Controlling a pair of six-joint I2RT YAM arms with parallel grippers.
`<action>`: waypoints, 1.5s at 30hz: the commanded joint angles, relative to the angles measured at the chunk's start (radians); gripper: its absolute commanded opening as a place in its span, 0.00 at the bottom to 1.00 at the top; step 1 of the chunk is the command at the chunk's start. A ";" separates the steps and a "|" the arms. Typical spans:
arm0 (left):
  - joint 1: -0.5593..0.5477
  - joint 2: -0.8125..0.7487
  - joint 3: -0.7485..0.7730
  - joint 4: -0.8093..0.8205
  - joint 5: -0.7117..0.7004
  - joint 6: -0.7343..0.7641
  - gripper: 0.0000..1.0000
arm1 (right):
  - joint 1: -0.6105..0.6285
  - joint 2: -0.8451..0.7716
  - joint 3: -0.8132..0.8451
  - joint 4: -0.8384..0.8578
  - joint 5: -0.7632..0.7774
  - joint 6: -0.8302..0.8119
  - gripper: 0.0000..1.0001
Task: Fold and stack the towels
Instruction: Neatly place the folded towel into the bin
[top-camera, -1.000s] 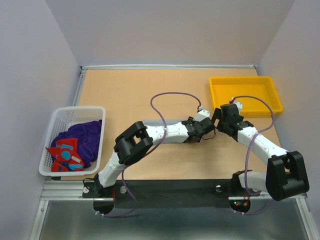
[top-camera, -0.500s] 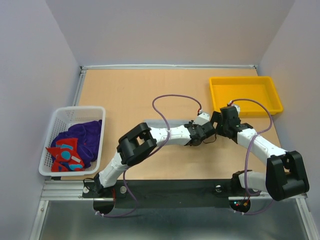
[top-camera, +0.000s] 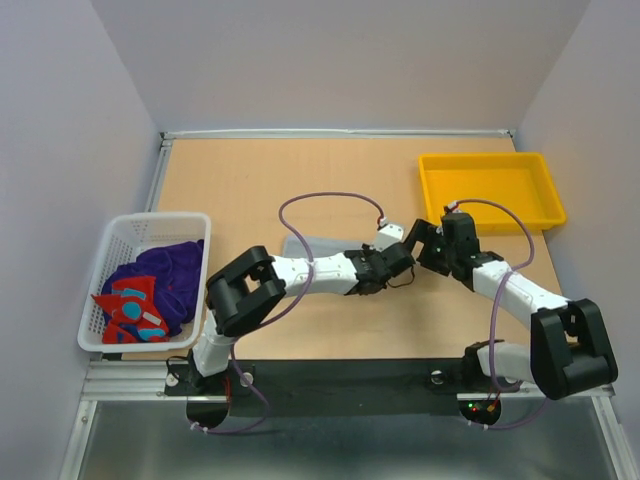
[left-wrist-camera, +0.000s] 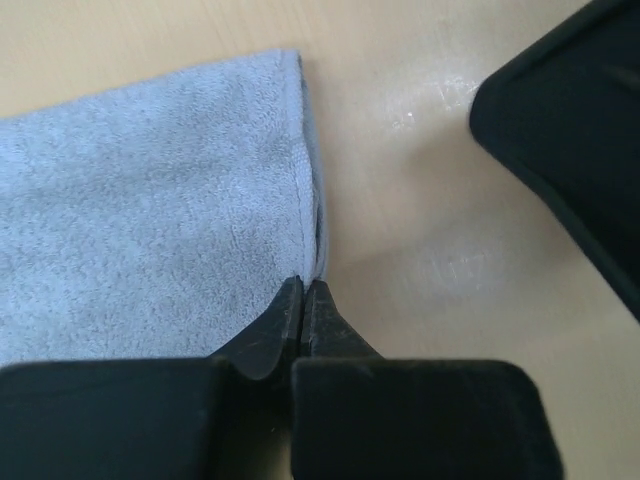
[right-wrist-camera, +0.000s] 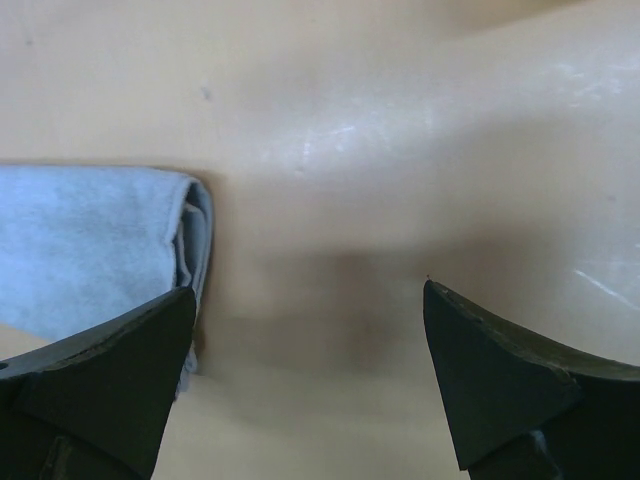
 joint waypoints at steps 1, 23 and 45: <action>0.020 -0.142 -0.038 0.097 0.043 0.007 0.00 | -0.005 0.037 -0.032 0.222 -0.204 0.130 1.00; 0.074 -0.116 -0.049 0.114 0.121 -0.039 0.00 | -0.005 0.153 -0.194 0.699 -0.325 0.498 1.00; 0.075 -0.122 -0.061 0.195 0.177 -0.041 0.00 | 0.037 0.362 -0.134 0.797 -0.379 0.564 0.82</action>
